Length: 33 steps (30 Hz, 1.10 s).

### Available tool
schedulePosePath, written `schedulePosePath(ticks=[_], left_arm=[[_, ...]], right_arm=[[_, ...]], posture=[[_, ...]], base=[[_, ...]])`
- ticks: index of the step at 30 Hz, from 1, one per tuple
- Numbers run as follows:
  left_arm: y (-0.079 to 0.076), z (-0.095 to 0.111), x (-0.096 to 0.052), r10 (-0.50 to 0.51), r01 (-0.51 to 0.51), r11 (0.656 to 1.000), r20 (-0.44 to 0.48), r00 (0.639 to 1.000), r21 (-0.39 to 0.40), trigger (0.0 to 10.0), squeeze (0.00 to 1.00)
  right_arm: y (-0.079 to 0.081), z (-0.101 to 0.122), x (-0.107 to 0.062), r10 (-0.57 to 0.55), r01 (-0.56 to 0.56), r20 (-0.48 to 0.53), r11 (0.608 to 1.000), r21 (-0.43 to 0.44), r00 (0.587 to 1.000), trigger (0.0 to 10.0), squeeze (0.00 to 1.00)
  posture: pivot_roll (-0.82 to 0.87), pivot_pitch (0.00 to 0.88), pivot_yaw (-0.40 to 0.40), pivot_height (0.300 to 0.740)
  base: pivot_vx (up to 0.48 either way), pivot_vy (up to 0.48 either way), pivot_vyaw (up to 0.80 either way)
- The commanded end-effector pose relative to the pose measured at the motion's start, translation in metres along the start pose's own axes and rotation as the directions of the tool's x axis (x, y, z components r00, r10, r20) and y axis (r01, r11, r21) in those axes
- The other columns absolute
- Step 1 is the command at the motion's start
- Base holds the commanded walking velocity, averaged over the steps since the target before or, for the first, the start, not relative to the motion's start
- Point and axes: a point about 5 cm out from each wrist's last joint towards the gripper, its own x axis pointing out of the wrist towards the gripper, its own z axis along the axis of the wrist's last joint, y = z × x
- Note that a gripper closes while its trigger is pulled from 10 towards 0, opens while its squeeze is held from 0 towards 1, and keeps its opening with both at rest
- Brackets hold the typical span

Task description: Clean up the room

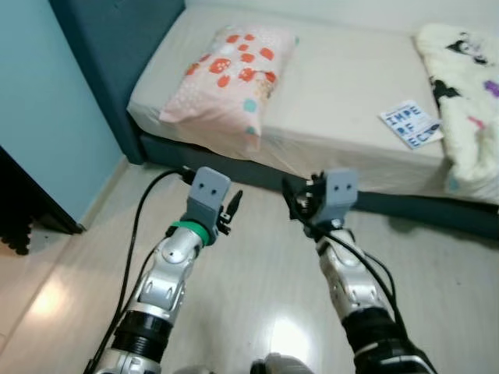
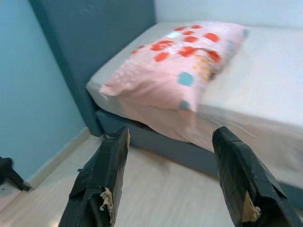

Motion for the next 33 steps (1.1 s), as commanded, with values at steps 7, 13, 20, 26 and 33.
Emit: schedulePosePath(ticks=[7,13,20,26,33], left_arm=[[0.0008,-0.0107,-0.0028,0.005,-0.005,1.000,-0.038,0.999,0.007,10.0,0.00],[0.0002,-0.0112,-0.0028,0.006,-0.006,1.000,-0.040,0.999,0.010,10.0,0.00],[0.0009,-0.0115,-0.0020,0.014,-0.013,1.000,-0.041,0.999,0.013,10.0,0.00],[0.0023,-0.0120,-0.0016,0.026,-0.025,1.000,-0.041,0.999,0.017,10.0,0.00],[0.0053,-0.0116,-0.0006,0.045,-0.044,0.999,-0.041,0.998,0.025,10.0,0.00]], right_arm=[[0.0036,-0.0056,-0.0023,0.011,-0.011,-0.020,1.000,-0.002,1.000,10.0,0.00],[0.0036,-0.0058,-0.0027,0.009,-0.009,-0.019,1.000,-0.006,1.000,10.0,0.00],[0.0057,-0.0041,-0.0028,0.029,-0.029,-0.006,1.000,0.005,1.000,10.0,0.00],[0.0075,-0.0032,-0.0026,0.039,-0.039,-0.002,0.999,0.005,0.999,10.0,0.00],[0.0063,-0.0022,-0.0013,0.029,-0.029,0.002,1.000,-0.006,1.000,10.0,0.00]], posture=[[0.01,0.060,0.054,0.740],[0.01,0.061,0.055,0.740],[0.01,0.061,0.055,0.740],[0.01,0.061,0.055,0.740],[0.01,0.058,0.056,0.740]], base=[[0.480,0.000,0.00],[0.480,0.000,0.00],[0.479,0.000,0.00],[0.480,0.000,0.00],[0.480,0.000,0.00]])
